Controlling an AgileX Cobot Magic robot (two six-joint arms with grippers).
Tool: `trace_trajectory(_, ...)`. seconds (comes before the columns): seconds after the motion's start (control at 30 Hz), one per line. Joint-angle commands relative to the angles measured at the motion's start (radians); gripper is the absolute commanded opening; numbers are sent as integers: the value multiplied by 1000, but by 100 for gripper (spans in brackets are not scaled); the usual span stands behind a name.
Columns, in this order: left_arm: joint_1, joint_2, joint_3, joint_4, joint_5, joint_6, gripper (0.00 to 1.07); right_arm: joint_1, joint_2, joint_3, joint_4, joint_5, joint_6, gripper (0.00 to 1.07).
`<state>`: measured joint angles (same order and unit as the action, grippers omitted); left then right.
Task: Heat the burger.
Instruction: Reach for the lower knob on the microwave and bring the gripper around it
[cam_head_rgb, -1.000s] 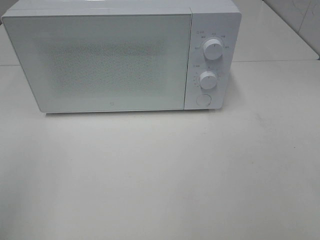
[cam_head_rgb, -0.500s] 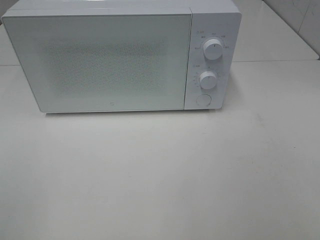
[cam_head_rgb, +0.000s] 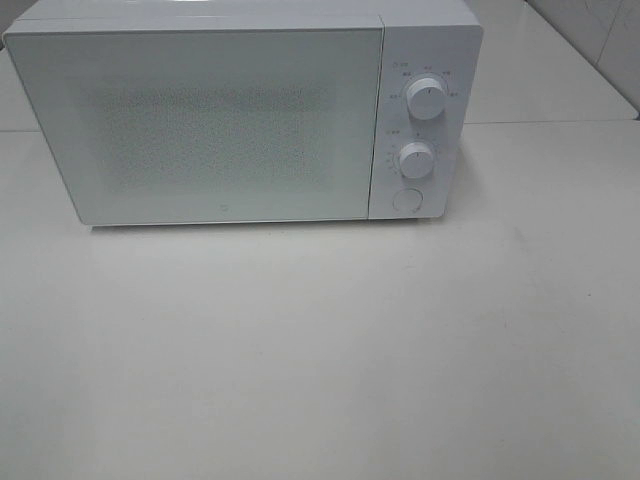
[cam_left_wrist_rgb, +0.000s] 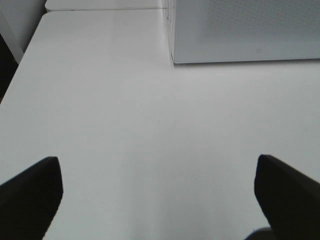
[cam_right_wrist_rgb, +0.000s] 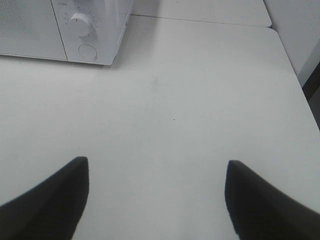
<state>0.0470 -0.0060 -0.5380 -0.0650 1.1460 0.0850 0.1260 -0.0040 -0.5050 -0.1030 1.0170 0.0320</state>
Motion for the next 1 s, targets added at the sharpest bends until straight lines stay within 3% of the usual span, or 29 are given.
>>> trace_trajectory(0.03,4,-19,24,8,-90,-5,96,-8,-26,2,-1,-11,4,73)
trace_trajectory(1.0,4,-20,41,9,-107,-4,96,-8,-22,2,-2,-11,4,73)
